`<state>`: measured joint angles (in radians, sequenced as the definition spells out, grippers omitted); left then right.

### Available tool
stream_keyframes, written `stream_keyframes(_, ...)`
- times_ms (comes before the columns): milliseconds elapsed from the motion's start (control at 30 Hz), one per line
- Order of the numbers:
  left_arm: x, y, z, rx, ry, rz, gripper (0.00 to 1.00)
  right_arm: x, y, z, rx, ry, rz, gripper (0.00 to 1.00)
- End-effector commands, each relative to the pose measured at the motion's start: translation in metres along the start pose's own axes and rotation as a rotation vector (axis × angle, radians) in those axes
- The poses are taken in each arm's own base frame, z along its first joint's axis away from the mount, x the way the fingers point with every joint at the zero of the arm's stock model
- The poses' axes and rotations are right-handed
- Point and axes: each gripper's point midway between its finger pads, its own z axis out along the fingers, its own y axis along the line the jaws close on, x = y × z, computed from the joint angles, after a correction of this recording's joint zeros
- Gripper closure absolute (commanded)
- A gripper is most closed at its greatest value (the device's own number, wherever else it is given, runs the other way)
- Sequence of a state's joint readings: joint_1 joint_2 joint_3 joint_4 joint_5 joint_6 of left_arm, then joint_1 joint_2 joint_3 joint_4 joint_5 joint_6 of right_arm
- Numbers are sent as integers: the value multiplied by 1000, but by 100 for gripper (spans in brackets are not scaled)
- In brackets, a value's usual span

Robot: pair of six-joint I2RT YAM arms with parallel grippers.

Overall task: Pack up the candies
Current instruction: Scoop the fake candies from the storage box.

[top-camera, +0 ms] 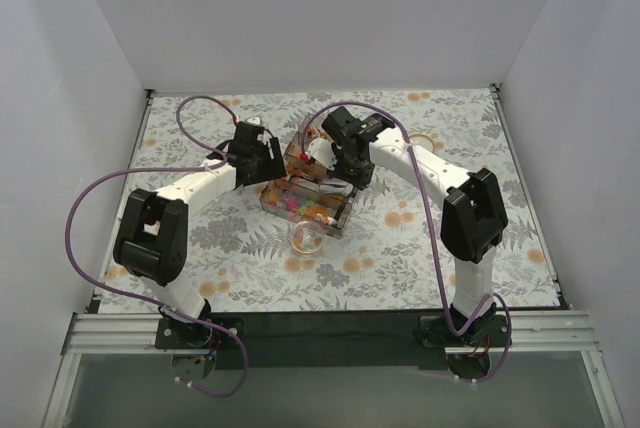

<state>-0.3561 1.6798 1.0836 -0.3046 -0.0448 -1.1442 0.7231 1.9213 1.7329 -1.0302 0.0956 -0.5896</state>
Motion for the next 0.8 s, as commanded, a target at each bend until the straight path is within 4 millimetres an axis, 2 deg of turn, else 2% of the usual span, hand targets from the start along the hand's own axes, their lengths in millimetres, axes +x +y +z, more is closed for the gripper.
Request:
stream_keyframes(0,-22,-12,-1,43,-44,25,34,-5,5,9,-27,-10,-31,99)
stream_keyframes(167,-23,-17,4,61,-33,46,50,-10,5,27,-41,21,-44,99)
stream_keyframes(267,-21,-17,9,57,-21,49,53,-12,5,37,-27,52,-64,99)
stream_keyframes(333,-20,-16,13,53,-14,45,58,-15,5,42,-26,61,-79,99)
stream_keyframes(467,-16,-15,21,42,8,37,65,-32,2,47,-21,35,-104,99)
stream_keyframes(633,-14,-24,19,89,29,18,82,-62,2,54,-45,-32,-131,99)
stream_keyframes(733,-14,-29,17,107,34,7,84,-74,6,61,-72,-62,-139,99)
stream_keyframes(767,-13,-31,17,118,40,3,88,-77,7,62,-79,-71,-139,99)
